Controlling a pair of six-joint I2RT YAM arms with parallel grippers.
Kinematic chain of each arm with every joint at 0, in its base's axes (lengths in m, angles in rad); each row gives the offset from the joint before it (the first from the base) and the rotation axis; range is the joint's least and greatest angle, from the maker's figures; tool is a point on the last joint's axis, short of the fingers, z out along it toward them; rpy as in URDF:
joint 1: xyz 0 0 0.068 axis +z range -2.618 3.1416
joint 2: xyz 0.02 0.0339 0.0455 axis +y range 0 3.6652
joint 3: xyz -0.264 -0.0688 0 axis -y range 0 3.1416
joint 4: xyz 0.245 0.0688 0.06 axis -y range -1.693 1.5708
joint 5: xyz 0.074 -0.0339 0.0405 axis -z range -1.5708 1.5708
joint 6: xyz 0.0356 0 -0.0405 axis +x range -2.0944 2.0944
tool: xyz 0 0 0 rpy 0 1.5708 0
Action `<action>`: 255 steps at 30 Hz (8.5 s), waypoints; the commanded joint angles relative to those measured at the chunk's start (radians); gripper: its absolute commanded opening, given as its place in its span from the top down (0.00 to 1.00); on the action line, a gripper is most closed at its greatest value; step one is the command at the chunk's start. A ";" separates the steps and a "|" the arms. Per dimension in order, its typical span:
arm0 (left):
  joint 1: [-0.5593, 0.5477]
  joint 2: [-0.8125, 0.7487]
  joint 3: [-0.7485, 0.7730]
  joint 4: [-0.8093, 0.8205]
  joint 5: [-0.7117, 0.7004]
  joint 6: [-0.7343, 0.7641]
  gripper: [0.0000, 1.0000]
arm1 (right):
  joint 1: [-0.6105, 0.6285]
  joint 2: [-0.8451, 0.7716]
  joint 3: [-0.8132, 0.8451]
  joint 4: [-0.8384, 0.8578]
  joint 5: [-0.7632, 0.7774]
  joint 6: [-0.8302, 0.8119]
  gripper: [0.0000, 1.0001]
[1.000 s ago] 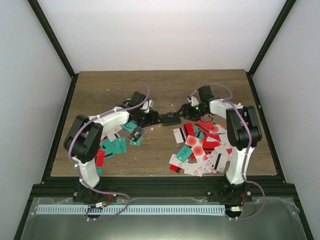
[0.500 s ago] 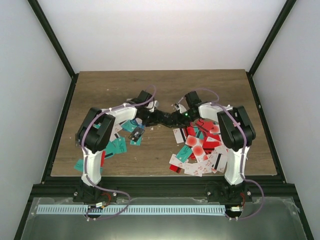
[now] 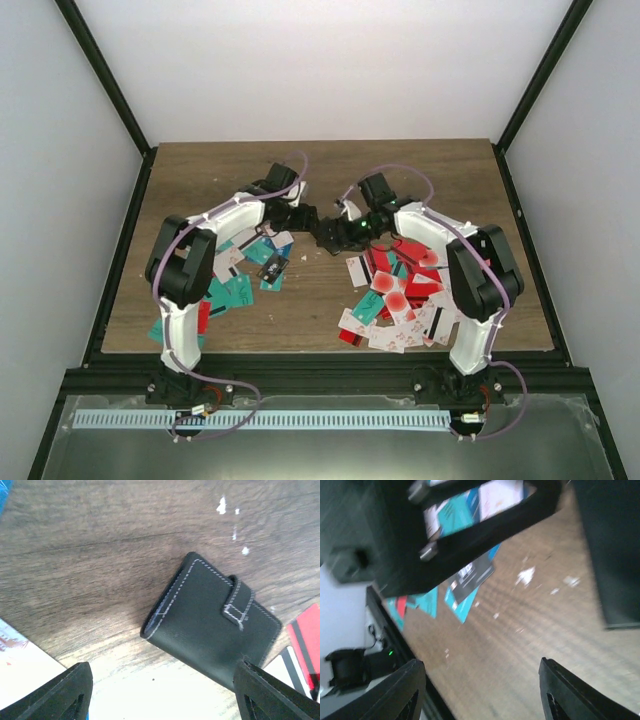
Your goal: Put the credit cards into the card holder
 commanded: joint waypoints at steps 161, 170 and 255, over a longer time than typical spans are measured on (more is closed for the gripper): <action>-0.264 0.070 0.077 -0.267 -0.355 0.026 0.64 | -0.074 -0.162 -0.191 -0.050 0.196 0.135 0.60; -0.280 0.077 0.018 -0.249 -0.430 0.037 0.79 | -0.075 -0.150 -0.194 -0.033 0.189 0.151 0.59; -0.070 -0.661 -0.449 -0.022 0.086 -0.232 0.24 | -0.074 -0.113 -0.189 0.134 -0.223 0.154 0.99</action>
